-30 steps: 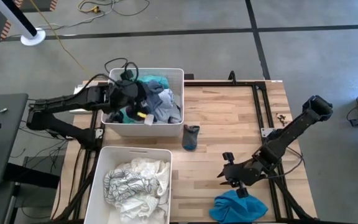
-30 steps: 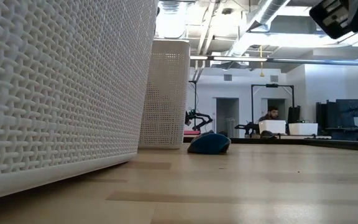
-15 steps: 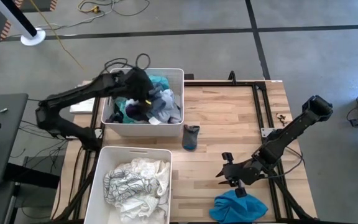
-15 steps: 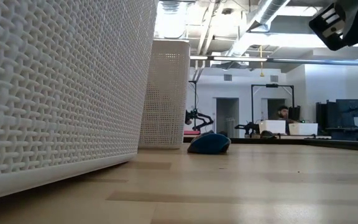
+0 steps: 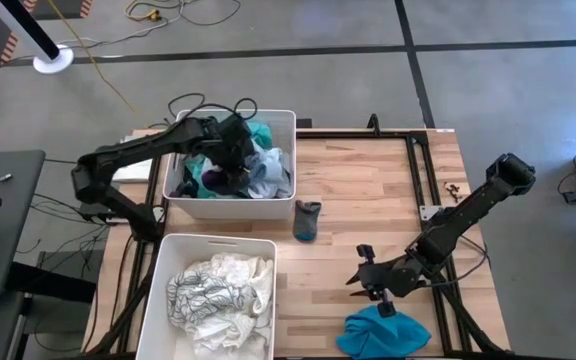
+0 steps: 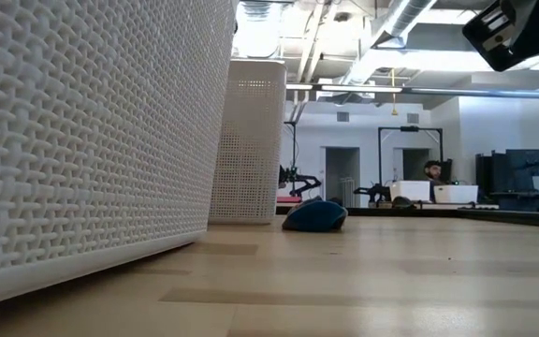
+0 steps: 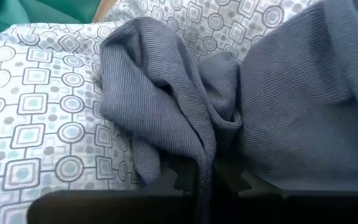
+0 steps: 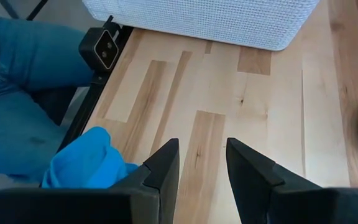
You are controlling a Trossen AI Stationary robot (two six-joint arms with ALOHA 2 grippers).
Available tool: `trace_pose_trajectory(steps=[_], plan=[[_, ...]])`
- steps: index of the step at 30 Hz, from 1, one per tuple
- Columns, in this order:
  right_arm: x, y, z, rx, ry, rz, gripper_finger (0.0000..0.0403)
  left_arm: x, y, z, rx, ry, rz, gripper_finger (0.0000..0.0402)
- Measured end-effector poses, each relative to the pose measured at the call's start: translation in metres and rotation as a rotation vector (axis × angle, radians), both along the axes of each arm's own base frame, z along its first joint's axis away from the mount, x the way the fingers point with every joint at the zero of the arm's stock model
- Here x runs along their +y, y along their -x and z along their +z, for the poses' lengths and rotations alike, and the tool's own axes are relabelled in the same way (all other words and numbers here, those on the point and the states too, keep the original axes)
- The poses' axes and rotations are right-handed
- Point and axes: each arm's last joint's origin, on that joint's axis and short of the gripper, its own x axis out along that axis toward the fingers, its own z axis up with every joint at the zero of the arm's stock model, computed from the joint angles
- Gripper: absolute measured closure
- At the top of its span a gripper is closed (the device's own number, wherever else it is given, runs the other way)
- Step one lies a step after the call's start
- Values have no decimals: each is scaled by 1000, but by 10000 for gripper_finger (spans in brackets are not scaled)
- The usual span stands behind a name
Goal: Sort clothes
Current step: Put the pair of blue socks into the top white laundry bin, then put the gray sock into the top white laundry bin
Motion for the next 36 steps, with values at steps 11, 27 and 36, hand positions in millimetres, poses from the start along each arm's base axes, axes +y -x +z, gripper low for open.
trace_pose_trajectory(steps=[11, 27, 36], plan=[[0, 0, 0, -4, -3, -1, 257, -6, 3, 17, -39, -20, -21, 277], [-6, -6, 2, -50, 64, -3, 257, -85, 32, 129, -497, -156, -258, 196], [-24, -22, 6, -115, 114, -47, 257, -174, 69, 188, -1020, -312, -737, 196]])
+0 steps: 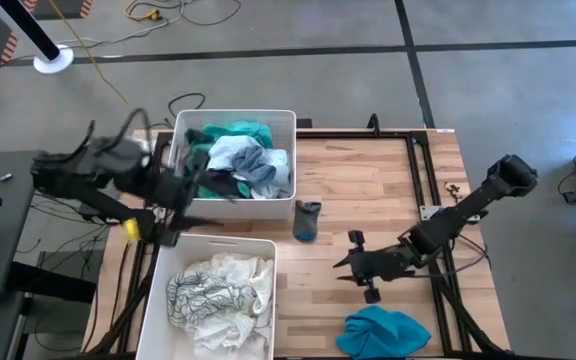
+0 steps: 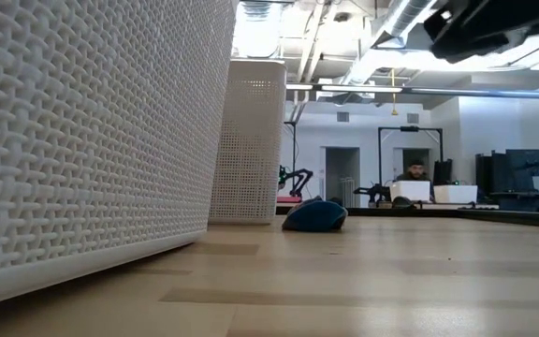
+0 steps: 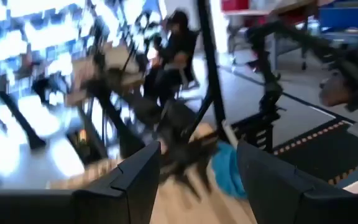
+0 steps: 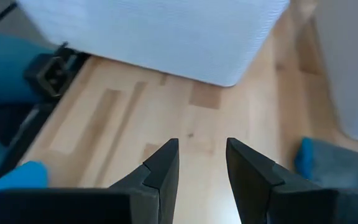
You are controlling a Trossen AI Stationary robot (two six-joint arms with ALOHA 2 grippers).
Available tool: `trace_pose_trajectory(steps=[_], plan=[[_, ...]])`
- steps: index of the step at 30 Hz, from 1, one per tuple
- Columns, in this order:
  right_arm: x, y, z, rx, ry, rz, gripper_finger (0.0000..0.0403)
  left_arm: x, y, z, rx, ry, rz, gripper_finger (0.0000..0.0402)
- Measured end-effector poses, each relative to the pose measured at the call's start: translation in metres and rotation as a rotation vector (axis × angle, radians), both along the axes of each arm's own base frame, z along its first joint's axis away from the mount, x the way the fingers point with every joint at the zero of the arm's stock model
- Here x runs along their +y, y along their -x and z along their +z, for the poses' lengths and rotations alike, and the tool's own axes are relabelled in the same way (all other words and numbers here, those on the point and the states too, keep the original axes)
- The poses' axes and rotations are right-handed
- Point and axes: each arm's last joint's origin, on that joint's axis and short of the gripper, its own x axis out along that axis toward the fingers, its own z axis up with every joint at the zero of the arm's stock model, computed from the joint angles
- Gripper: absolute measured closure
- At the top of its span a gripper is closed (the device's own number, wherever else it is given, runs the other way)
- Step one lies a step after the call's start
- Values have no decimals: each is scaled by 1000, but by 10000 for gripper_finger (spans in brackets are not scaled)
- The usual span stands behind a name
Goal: Sort clothes
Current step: Put the gray sock into the top white laundry bin
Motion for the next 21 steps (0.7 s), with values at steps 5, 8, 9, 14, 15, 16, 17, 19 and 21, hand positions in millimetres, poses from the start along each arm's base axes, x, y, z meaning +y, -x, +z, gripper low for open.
trace_pose_trajectory(steps=[5, 8, 9, 14, 15, 16, 17, 19, 21], plan=[[-14, -8, 0, -9, 37, -61, 257, -29, 6, -1, -17, -94, -4, 196], [-22, -12, 0, -10, 45, -90, 257, -43, -1, -11, 42, -144, 45, 196], [-25, -13, 0, -10, 46, -100, 257, -48, -4, -14, 58, -159, 54, 196], [-35, -17, 0, -8, 49, -139, 257, -78, -20, -31, 118, -228, 37, 196], [-36, -18, 0, -9, 52, -144, 257, -84, -23, -36, 130, -252, 38, 196], [-37, -18, 0, -9, 56, -146, 257, -89, -26, -39, 141, -273, 42, 196], [-39, -19, 0, -9, 58, -150, 257, -94, -29, -43, 150, -289, 43, 196], [-41, -22, -2, -3, 67, -158, 257, -100, -35, -49, 170, -308, 41, 196], [-42, -24, -7, 13, 78, -164, 257, -101, -37, -53, 197, -326, 42, 196]])
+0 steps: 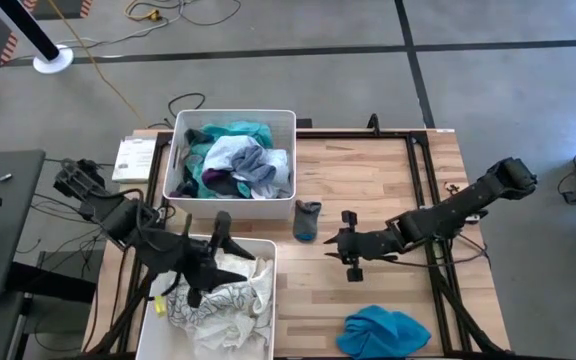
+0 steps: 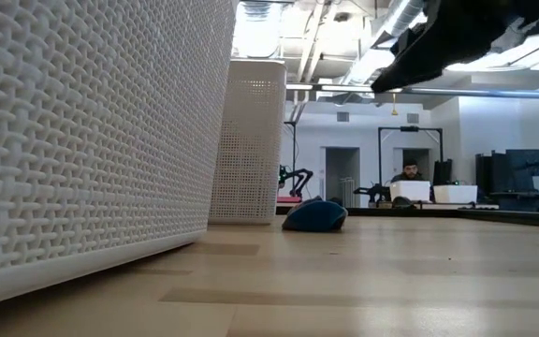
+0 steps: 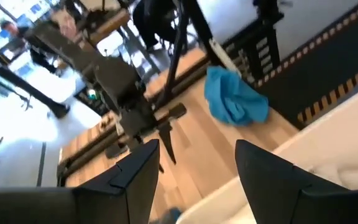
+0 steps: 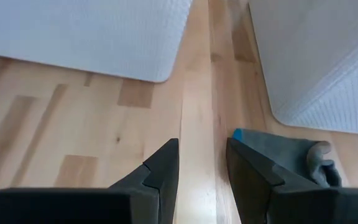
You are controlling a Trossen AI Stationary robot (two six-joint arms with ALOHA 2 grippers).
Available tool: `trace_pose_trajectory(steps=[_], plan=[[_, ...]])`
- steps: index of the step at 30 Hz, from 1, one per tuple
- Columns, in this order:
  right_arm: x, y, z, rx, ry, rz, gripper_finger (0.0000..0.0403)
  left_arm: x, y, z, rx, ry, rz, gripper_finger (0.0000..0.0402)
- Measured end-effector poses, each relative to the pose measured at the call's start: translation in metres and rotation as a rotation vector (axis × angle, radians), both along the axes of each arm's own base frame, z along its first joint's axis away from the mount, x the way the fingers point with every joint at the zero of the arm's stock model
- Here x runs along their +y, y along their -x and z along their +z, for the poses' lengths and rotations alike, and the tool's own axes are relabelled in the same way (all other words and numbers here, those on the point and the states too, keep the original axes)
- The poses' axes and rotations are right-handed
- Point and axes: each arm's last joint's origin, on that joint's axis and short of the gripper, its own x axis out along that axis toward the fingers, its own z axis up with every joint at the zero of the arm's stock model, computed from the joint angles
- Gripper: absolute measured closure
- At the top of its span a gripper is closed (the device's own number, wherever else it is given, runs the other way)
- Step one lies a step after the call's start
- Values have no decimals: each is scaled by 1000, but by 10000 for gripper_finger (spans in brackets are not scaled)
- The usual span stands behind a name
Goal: Sort clothes
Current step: Put the gray sock into the top white laundry bin
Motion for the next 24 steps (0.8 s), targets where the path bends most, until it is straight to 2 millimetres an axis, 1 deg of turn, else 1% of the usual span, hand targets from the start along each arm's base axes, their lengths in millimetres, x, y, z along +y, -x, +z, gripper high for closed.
trace_pose_trajectory(steps=[4, 6, 9, 12, 16, 20, 24], plan=[[-3, -11, -17, 52, 17, -22, 257, 9, -3, -11, 34, 17, 53, 196], [-4, -19, -27, 65, 21, -27, 257, 14, -1, -20, 47, 32, 74, 196], [-3, -28, -42, 84, 42, -23, 257, 19, 3, -32, 9, 91, 77, 196], [-4, -35, -53, 95, 61, -20, 257, 18, 10, -47, -41, 144, 31, 196], [-12, -42, -61, 101, 75, -42, 257, 18, 20, -66, -140, 213, -66, 196], [-24, -46, -62, 102, 75, -80, 257, 17, 25, -91, -241, 266, -180, 196], [-35, -49, -62, 97, 72, -118, 257, 17, 26, -112, -335, 280, -207, 196]])
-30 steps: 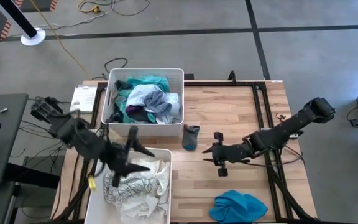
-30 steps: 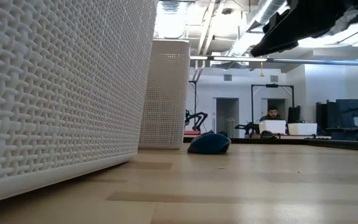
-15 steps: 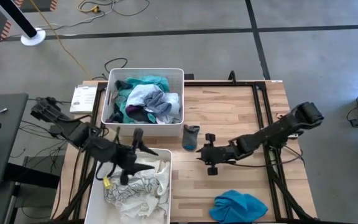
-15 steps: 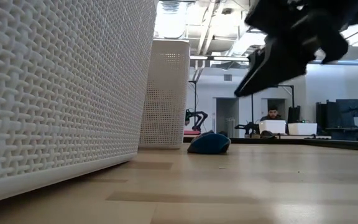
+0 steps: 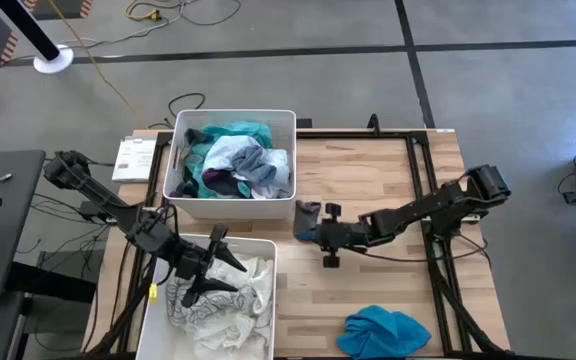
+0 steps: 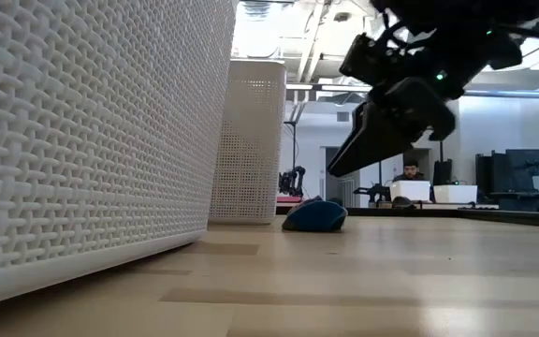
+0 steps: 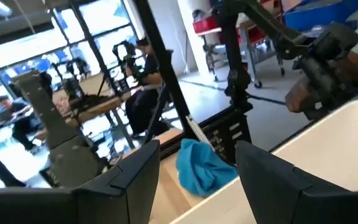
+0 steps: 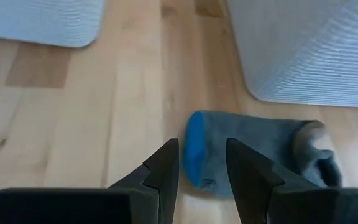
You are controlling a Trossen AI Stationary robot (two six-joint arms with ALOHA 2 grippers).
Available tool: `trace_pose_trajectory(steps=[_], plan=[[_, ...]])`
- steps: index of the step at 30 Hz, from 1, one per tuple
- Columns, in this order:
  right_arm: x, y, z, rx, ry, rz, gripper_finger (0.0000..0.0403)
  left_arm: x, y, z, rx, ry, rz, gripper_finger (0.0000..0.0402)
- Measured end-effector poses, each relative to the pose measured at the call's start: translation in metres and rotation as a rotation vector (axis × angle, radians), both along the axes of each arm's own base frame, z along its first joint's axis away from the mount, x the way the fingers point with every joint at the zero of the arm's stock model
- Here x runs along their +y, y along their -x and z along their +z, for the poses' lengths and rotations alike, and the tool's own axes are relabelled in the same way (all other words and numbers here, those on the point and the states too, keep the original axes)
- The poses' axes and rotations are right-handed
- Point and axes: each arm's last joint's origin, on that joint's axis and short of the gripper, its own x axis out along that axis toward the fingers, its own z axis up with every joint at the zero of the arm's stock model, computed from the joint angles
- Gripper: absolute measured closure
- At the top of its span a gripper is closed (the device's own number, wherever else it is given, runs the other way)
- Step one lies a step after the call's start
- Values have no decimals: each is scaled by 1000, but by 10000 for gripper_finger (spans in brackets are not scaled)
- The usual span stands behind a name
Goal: Sort clothes
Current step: Put the gray sock into the top white laundry bin
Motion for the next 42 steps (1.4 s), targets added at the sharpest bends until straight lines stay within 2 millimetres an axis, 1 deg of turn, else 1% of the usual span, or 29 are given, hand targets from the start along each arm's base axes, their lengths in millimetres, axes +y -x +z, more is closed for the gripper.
trace_pose_trajectory(steps=[2, 5, 9, 11, 15, 21, 25, 28, 33, 36, 40, 42], plan=[[-4, -1, 0, -5, -2, -15, 257, 0, 0, -8, -16, 0, -8, 196], [-8, -2, 1, -13, -5, -30, 257, 0, 1, -15, -45, 17, -40, 196], [-8, -3, 2, -24, -6, -28, 257, -2, 3, -15, -71, 28, -102, 196], [-8, -5, -1, -31, -7, -27, 257, -2, 3, -15, -78, 31, -123, 196], [-7, -12, -15, -22, -21, -11, 257, -4, 1, -18, -67, 24, -132, 196], [-12, -20, -43, 21, -17, -32, 257, -6, -3, -22, -47, 16, -129, 196], [-17, -23, -55, 44, -28, -64, 257, -6, -3, -21, -48, 26, -130, 196], [-18, -23, -55, 47, -28, -69, 260, -6, -3, -22, -46, 24, -130, 196], [-18, -23, -54, 49, -12, -54, 289, -6, -3, -22, -41, 21, -129, 196], [-19, -23, -55, 53, -9, -53, 322, -6, -3, -22, -42, 21, -128, 196], [-20, -23, -55, 55, 4, -55, 377, -6, -3, -22, -43, 17, -126, 196], [-22, -23, -55, 54, 3, -63, 393, -5, -4, -22, -46, 11, -122, 196]])
